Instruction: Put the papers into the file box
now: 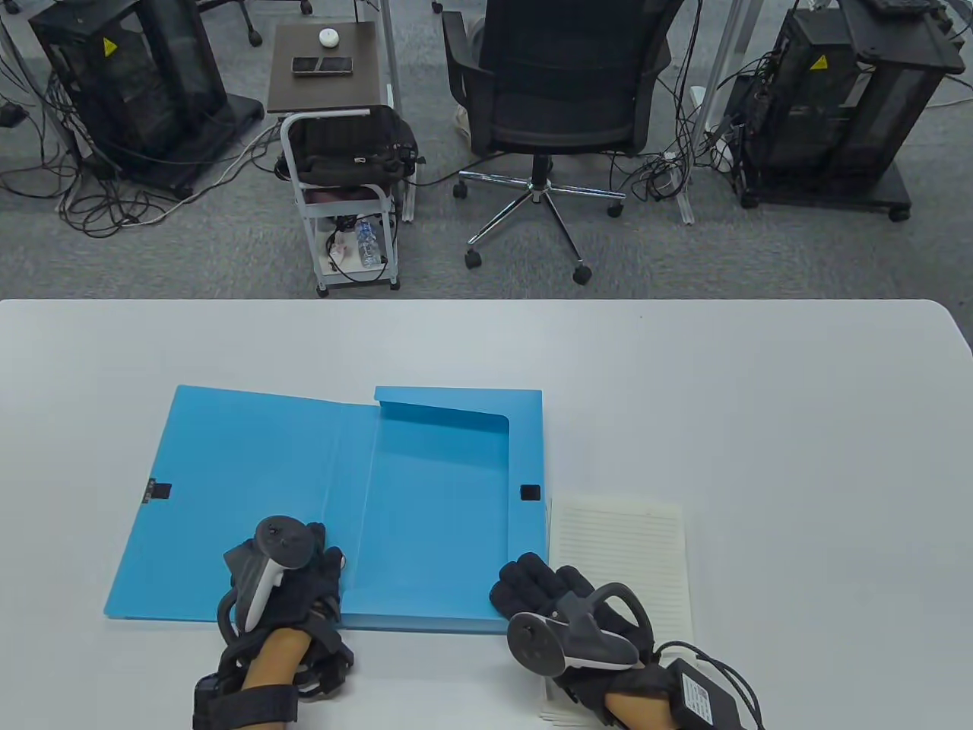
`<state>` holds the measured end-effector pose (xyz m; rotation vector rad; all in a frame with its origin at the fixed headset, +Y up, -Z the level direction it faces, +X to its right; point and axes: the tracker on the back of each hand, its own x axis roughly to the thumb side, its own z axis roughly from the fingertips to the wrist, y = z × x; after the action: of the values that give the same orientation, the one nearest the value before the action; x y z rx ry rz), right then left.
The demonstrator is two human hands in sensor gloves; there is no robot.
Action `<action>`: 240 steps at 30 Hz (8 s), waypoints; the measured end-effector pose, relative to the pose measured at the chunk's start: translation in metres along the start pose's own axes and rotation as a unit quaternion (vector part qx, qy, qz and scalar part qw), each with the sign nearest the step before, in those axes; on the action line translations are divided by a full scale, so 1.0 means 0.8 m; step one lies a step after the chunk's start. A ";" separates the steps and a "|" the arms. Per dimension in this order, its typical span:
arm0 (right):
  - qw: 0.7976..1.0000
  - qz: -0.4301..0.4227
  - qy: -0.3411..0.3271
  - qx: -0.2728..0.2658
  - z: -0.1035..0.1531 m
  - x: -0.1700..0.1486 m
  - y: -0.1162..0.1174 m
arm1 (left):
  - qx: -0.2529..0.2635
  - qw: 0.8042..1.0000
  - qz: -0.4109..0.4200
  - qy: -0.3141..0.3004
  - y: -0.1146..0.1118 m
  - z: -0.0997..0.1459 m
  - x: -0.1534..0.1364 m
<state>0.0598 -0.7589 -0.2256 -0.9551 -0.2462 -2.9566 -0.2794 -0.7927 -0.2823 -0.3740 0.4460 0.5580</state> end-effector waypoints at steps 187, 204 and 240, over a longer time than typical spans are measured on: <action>0.998 -0.036 0.015 -0.045 0.043 -0.022 -0.007 | -0.099 0.707 0.610 -0.343 0.052 0.056 0.009; 0.997 -0.044 0.030 -0.059 0.037 -0.017 -0.001 | -0.071 0.798 0.536 -0.268 0.103 0.037 -0.003; 0.997 -0.075 0.009 0.008 0.032 -0.027 -0.003 | -0.121 0.941 0.310 0.057 0.118 -0.051 -0.054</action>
<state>0.0919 -0.7531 -0.2184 -0.9469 -0.3561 -3.0918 -0.3787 -0.7550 -0.3156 -0.5058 0.6129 1.2168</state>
